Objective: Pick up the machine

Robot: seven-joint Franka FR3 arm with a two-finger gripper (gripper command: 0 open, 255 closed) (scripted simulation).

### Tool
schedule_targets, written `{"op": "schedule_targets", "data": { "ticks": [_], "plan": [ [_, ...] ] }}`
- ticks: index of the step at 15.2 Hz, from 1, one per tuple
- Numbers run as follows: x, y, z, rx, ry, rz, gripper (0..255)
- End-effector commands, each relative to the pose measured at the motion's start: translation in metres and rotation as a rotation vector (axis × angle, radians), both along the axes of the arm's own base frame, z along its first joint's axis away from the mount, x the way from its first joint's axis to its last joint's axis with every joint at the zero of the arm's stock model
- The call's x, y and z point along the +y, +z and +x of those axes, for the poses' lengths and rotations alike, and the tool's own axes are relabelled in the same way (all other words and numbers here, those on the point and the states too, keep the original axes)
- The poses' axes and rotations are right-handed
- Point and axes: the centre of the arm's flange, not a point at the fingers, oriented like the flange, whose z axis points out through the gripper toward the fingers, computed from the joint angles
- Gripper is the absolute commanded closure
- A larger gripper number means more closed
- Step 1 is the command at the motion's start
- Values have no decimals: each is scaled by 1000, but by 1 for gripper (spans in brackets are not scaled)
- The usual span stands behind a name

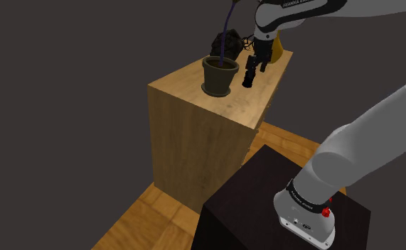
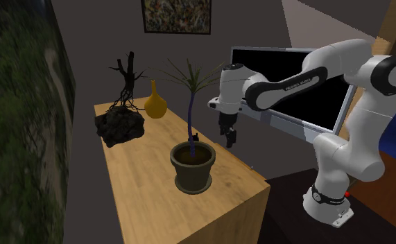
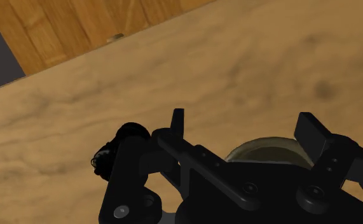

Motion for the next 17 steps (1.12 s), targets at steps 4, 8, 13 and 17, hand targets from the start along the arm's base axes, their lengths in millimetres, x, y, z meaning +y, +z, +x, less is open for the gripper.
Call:
{"op": "schedule_targets", "data": {
  "ticks": [4, 8, 13, 17],
  "plan": [
    [-52, -16, 38, 8, 0, -18, 0],
    [-94, -27, 66, 14, 0, -31, 0],
    [-146, -41, 101, 22, -1, -48, 0],
    [-162, -56, 112, 24, -1, -53, 0]
  ]
}}
